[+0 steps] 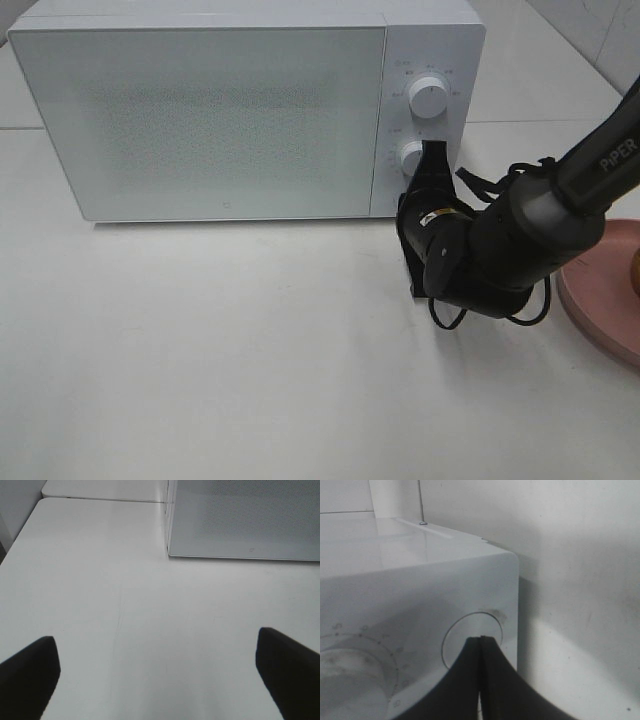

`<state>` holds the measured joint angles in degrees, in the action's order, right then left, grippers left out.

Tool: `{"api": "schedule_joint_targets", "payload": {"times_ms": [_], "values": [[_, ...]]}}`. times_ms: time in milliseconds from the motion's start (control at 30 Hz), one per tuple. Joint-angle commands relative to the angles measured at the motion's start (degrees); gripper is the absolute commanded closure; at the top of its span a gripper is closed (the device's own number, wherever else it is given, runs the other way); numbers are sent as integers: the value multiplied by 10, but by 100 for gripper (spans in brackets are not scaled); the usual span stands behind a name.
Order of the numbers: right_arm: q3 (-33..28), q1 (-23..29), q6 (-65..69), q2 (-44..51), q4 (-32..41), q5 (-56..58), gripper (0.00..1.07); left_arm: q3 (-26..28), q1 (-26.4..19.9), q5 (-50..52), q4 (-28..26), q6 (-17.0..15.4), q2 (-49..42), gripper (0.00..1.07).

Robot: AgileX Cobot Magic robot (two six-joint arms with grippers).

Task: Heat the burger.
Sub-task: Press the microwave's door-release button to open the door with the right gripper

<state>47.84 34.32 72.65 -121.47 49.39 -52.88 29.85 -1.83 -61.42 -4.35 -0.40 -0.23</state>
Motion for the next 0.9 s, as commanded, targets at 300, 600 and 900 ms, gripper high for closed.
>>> {"api": "schedule_joint_targets", "payload": {"times_ms": [300, 600, 900], "values": [[28, -17, 5, -17, -18, -7, 107, -3, -2, 0, -2, -1, -5, 7], [44, -30, -9, -21, -24, -40, 107, -3, -2, 0, -2, -1, -4, 7], [74, -30, -13, -30, -34, -105, 107, -3, -2, 0, -2, -1, -4, 7]]}}
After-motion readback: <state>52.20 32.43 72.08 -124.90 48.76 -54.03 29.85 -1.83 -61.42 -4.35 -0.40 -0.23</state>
